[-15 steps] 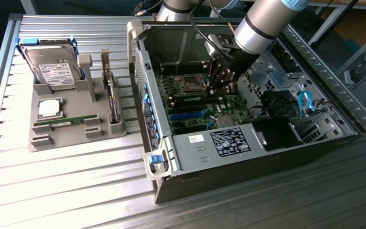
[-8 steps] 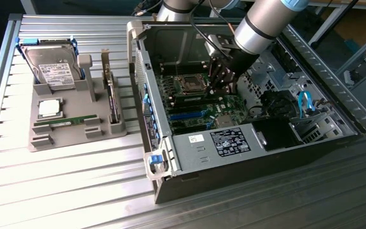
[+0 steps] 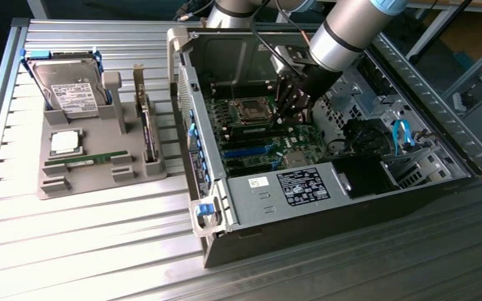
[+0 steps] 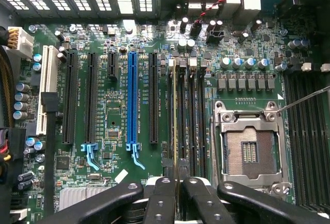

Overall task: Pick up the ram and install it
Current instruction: 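Insert the ram into the slot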

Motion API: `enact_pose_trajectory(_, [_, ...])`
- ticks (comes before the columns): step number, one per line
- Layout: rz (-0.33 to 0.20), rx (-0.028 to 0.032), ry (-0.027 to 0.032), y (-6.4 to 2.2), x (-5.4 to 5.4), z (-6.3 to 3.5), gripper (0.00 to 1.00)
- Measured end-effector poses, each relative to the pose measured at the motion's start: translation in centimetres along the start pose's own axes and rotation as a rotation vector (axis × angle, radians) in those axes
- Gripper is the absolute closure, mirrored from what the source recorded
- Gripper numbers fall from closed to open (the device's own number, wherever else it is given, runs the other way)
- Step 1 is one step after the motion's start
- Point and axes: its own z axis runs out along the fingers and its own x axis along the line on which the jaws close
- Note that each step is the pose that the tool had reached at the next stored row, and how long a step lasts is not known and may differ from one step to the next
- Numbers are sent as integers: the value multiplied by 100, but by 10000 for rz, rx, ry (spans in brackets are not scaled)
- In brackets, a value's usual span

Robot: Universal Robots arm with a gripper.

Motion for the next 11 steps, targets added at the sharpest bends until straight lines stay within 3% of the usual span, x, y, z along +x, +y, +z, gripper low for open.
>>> enact_pose_trajectory(11, [-1, 1, -3, -2, -2, 9, 88])
